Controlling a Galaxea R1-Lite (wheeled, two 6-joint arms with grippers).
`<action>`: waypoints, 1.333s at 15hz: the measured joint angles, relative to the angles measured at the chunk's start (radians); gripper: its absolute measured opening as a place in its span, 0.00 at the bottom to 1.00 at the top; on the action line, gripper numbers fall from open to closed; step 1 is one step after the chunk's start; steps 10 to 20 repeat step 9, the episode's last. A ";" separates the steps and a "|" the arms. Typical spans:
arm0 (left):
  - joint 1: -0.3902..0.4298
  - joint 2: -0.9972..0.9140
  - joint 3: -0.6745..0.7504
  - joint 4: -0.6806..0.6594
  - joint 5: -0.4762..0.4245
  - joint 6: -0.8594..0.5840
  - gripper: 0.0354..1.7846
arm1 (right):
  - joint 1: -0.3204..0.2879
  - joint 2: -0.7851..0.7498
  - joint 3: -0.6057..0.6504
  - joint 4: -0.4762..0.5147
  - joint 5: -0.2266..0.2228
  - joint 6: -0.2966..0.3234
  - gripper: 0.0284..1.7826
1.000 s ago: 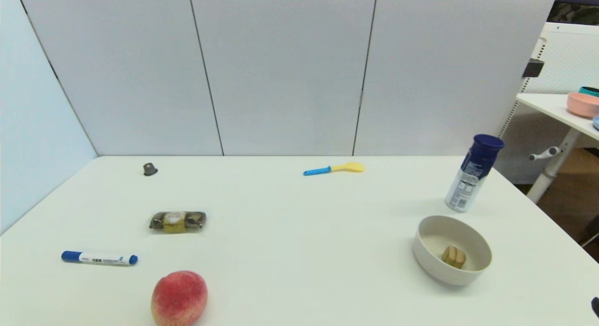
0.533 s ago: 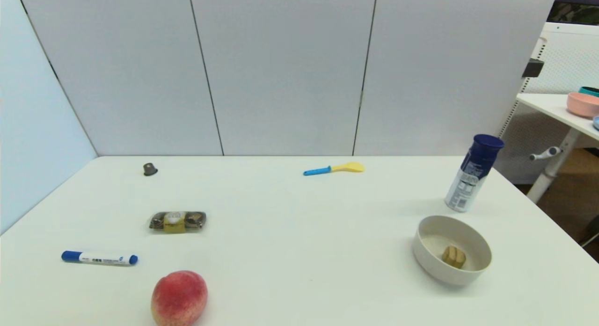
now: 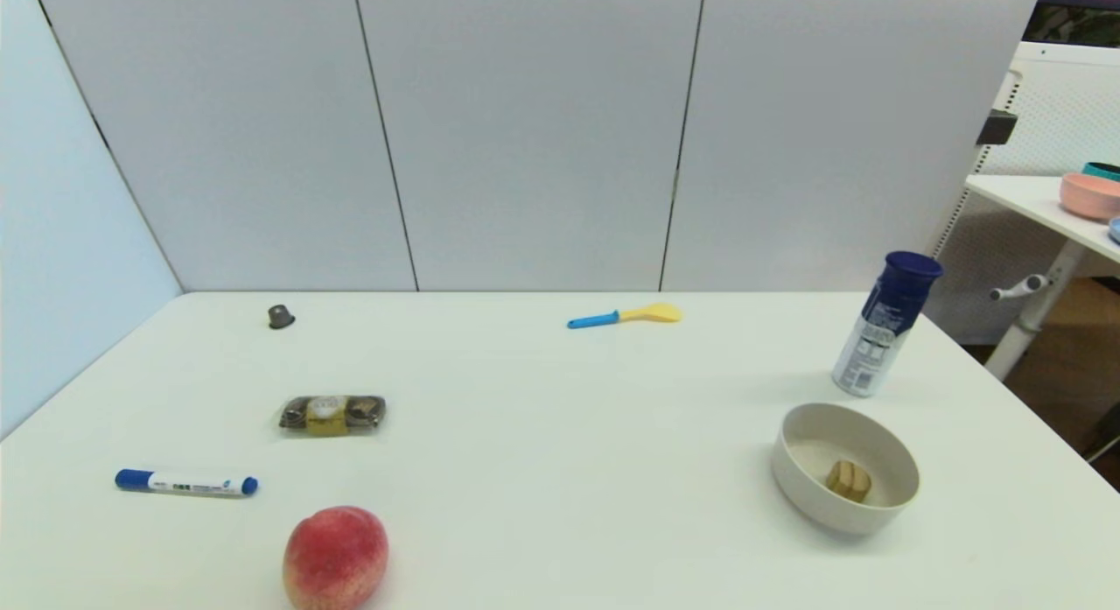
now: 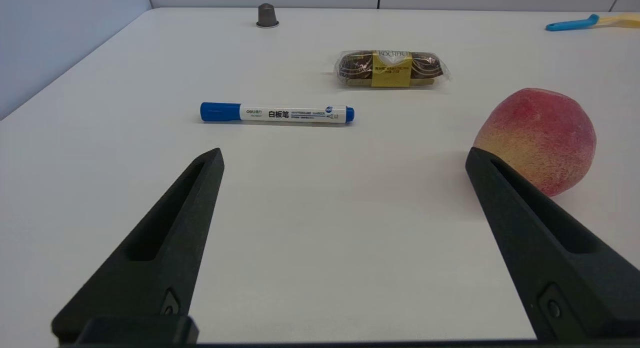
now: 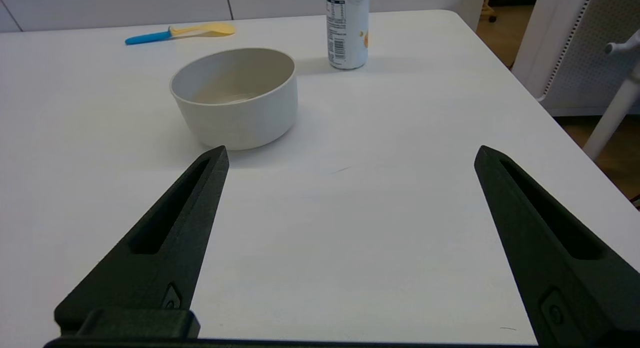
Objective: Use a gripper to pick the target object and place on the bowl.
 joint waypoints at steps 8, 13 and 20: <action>0.000 0.000 0.000 0.000 0.000 0.000 0.96 | 0.000 0.000 0.000 0.001 0.006 -0.031 0.95; 0.000 0.000 0.000 0.000 0.000 0.000 0.96 | 0.000 0.000 0.000 0.001 0.006 -0.033 0.95; 0.000 0.000 0.000 0.000 0.000 0.000 0.96 | 0.000 0.000 0.000 0.001 0.006 -0.033 0.95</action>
